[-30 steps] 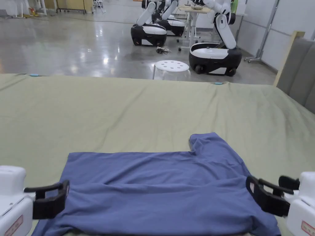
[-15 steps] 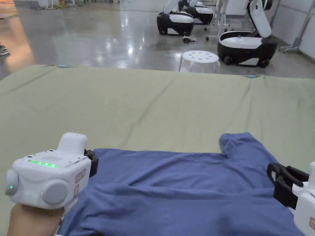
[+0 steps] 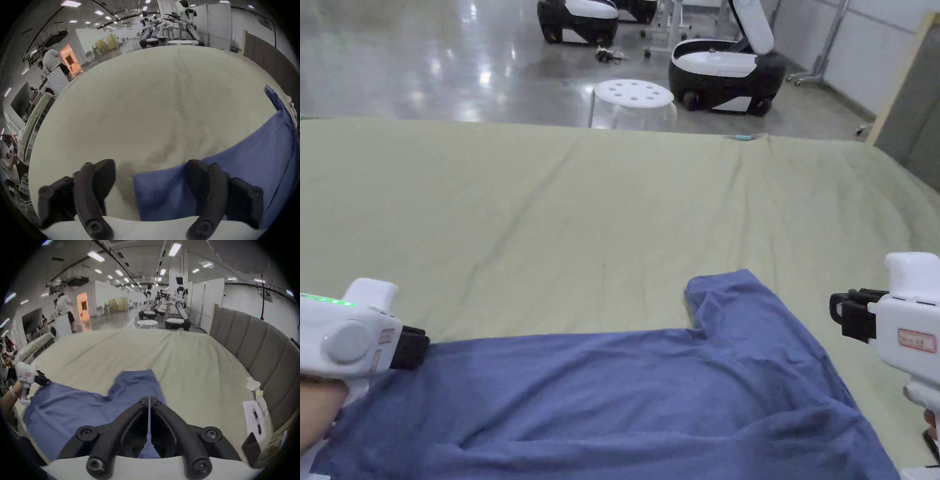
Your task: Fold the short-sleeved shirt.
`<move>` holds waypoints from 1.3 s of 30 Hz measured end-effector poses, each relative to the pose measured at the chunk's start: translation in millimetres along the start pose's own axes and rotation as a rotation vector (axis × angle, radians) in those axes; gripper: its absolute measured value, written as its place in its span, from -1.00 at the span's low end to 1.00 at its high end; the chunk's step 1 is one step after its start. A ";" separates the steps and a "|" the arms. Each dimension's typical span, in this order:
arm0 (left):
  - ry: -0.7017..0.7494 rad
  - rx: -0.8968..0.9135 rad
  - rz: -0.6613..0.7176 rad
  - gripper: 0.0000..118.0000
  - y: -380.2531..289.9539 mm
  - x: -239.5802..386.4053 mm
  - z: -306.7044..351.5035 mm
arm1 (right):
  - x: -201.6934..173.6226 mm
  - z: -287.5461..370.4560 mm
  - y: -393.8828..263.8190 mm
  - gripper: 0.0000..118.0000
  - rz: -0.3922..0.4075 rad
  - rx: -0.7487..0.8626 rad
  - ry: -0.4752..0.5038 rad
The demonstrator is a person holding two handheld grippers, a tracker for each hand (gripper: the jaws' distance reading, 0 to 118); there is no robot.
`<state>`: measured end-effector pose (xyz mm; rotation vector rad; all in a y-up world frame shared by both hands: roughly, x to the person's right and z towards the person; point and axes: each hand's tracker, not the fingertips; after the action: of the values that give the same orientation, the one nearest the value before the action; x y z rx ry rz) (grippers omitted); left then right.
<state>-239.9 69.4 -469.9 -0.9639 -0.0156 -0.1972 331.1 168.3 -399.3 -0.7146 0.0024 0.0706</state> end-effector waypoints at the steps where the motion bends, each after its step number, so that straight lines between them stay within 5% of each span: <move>1: -0.053 -0.003 0.008 -0.73 -0.1 0.9 7.5 | 5.7 -16.2 5.9 -0.43 -0.005 -0.050 -0.005; 2: -0.051 0.008 0.012 -1.00 0.8 4.2 14.7 | 11.0 -35.6 10.7 0.01 -0.011 -0.102 -0.006; 3: -0.033 0.033 -0.006 -1.00 1.7 9.2 22.7 | 14.2 -51.5 13.0 0.46 -0.020 -0.142 0.005; 4: -0.015 0.069 -0.031 -1.00 3.5 14.5 32.5 | 14.0 -69.7 13.9 0.67 -0.022 -0.187 0.011; 8: -0.063 0.144 -0.026 -1.00 7.7 18.7 65.6 | 3.9 -115.0 7.8 0.67 0.016 -0.294 -0.030; 9: -0.059 0.146 -0.037 -1.00 10.8 20.1 68.8 | 0.7 -121.9 6.0 0.54 0.014 -0.305 -0.027; 10: -0.059 0.151 -0.043 -1.00 11.8 21.7 72.7 | -3.0 -127.6 3.2 0.02 0.009 -0.353 -0.013; 12: -0.069 0.155 -0.045 -1.00 12.3 22.5 76.9 | -10.9 -132.2 -2.8 -0.47 0.006 -0.444 -0.034; 13: -0.069 0.158 -0.043 -1.00 12.7 22.2 76.3 | -14.7 -126.5 -3.8 -0.91 -0.002 -0.402 -0.023; 19: -0.040 0.167 -0.011 -1.00 12.0 15.9 74.3 | -32.4 -103.3 5.5 -0.92 0.109 -0.290 -0.058; 27: -0.020 0.336 0.078 -1.00 -17.7 -5.8 168.3 | -23.4 39.7 18.3 -0.92 0.156 -0.001 -0.006; 33: -0.044 0.453 0.139 -1.00 -94.7 -18.5 256.2 | -20.6 157.2 -36.4 -0.92 0.156 0.138 0.027; 39: -0.020 0.270 0.097 -1.00 -193.8 -6.0 238.3 | -26.9 172.6 -142.1 -0.92 0.086 0.052 0.076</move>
<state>-261.7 157.8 -176.4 -0.6952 -0.0131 -0.0924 309.8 172.5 -175.2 -0.6647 0.1079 0.1250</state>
